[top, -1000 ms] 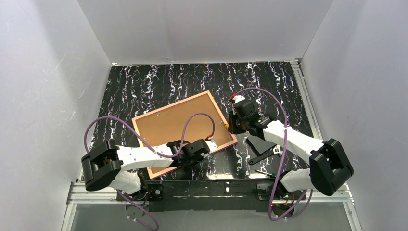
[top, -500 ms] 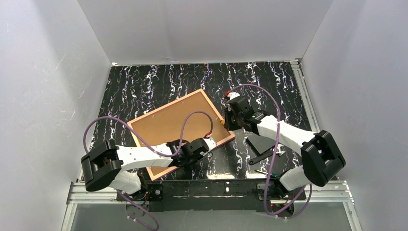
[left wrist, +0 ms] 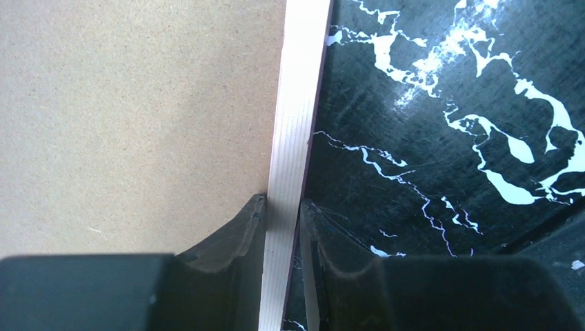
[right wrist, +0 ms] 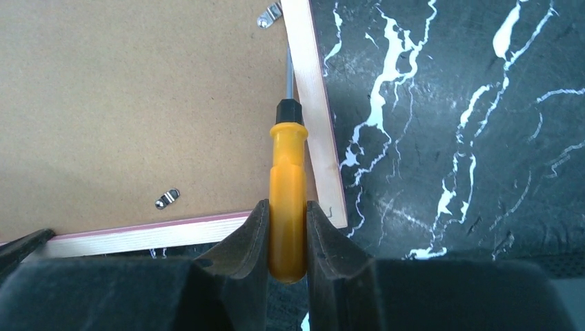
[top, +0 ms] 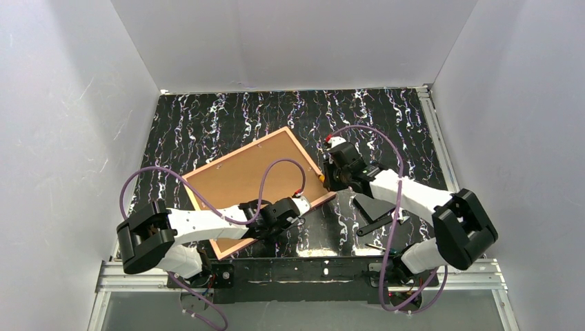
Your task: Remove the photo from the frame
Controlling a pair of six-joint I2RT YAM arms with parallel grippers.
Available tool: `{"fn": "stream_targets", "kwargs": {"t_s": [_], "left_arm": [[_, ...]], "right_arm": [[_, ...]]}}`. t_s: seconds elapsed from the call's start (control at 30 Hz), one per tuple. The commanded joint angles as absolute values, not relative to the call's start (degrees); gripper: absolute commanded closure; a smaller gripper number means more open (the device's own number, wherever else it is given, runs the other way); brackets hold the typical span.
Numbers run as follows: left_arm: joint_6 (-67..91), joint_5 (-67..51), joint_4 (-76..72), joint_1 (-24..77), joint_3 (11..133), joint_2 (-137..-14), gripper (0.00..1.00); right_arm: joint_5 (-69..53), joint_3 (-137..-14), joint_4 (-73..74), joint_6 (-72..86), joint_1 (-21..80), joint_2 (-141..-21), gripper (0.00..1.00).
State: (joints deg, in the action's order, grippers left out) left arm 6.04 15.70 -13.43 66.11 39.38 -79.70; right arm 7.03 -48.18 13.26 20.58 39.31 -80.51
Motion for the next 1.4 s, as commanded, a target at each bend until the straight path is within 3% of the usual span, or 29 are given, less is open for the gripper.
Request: {"fn": "stream_targets", "kwargs": {"t_s": [0.0, 0.4, 0.53, 0.9, 1.13, 1.27, 1.37], "left_arm": [[8.71, 11.05, -2.82, 66.01, 35.28, -82.98, 1.0], [8.9, 10.55, -4.12, 66.01, 34.86, -84.55, 1.0], [9.84, 10.29, -3.64, 65.98, 35.24, -83.5, 1.0], [12.82, 21.76, 3.03, 63.11, 40.17, -89.94, 1.0], [13.89, 30.69, 9.66, 62.22, 44.61, -94.23, 1.0], [15.5, 30.16, 12.08, 60.67, 44.83, -93.29, 0.93], [16.56, 28.5, 13.1, 60.38, 44.32, -90.82, 0.78]], "right_arm": [[8.12, -52.16, 7.0, 18.28, 39.02, -86.4, 0.99], [-3.58, -59.44, 1.38, 12.49, 38.62, -92.32, 0.99], [-1.76, -60.06, 3.85, 13.9, 38.63, -92.83, 0.99], [8.75, -40.97, 14.26, 24.28, 38.67, -77.14, 0.99], [8.36, -39.86, 20.04, 29.37, 38.66, -71.0, 0.99], [8.64, -39.23, 24.06, 32.01, 38.75, -70.14, 0.99], [9.42, -39.21, 27.68, 33.31, 38.72, -69.19, 0.99]]}}
